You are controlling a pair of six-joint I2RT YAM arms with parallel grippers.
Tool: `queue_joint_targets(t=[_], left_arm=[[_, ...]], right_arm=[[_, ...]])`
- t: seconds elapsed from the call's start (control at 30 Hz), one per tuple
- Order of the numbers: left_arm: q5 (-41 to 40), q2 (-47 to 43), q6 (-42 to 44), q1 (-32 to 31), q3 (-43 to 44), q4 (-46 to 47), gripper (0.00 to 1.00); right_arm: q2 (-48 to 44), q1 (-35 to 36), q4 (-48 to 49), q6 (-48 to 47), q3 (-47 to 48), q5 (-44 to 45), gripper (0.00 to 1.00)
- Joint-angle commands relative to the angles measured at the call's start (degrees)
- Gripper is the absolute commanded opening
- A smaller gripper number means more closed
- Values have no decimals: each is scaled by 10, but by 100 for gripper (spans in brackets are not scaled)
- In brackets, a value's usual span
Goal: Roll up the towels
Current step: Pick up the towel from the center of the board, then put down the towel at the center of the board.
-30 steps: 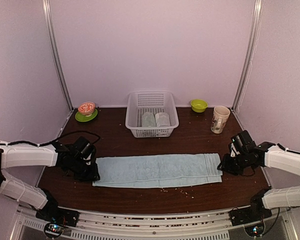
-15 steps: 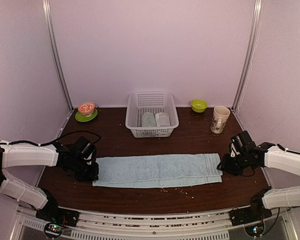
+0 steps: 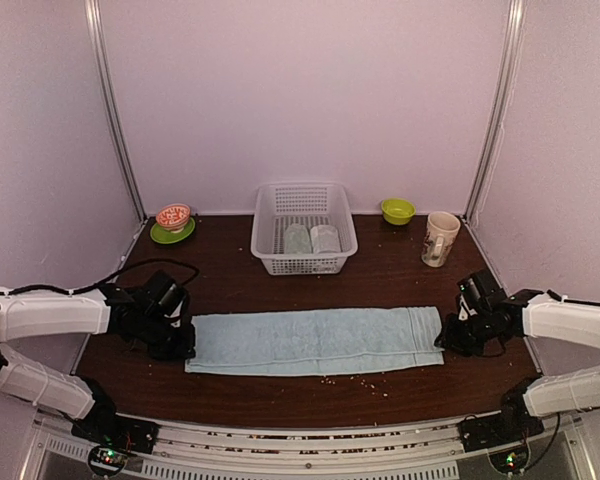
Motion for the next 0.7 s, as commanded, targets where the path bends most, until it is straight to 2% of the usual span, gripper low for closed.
queue_joint_targets(t=[0.0, 0.13, 0.67], left_arm=[[-4, -14, 12, -2, 22, -15, 0], [-4, -32, 17, -2, 35, -34, 0], [-38, -85, 34, -2, 64, -116, 0]], right_arm=[[14, 3, 27, 6, -10, 15, 17], [-19, 3, 18, 10, -9, 13, 0], [-116, 3, -73, 5, 6, -41, 0]])
